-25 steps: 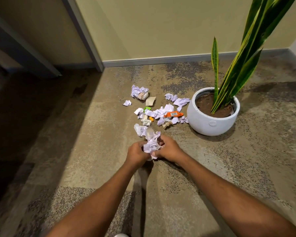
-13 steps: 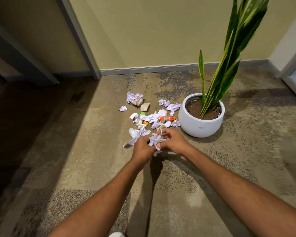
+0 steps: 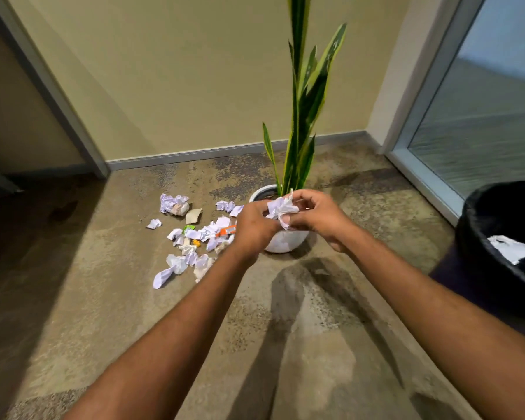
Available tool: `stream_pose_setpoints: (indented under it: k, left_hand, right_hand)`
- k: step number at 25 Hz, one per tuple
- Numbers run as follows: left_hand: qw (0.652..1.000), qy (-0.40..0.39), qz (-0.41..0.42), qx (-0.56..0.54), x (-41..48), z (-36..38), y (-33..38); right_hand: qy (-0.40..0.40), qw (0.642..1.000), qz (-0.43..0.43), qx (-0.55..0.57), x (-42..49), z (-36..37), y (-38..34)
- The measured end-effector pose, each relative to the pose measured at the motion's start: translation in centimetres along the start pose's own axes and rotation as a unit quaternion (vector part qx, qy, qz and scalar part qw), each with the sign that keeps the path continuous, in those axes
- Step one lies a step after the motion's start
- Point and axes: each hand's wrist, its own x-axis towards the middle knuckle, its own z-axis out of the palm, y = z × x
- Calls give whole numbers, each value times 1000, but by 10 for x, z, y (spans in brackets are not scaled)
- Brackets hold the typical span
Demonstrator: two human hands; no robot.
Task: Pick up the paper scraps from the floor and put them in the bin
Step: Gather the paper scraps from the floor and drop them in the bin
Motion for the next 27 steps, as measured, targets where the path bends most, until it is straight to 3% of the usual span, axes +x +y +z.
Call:
stream_pose_setpoints:
  k: [9,14,19,23,27]
  left_hand:
    - [983,-154,-10,-103,11,175,116]
    - [955,-243,-86,-148,-5,278,153]
    - [917,-348,-135,-137,-22,336,170]
    - [926,-336,-141,-102,-27,346,172]
    - [940,-269,-141,-156,-18,335,165]
  right_hand:
    - [191,981,29,23,-76,-181,-54]
    - [277,958,78,10,-134,-271,-58]
    - [346,924,161,12,-175,-320,-40]
    - [414,886,206,-49,-176,-331,-28]
    - [444,883,133,-76,-150,-322,-34]
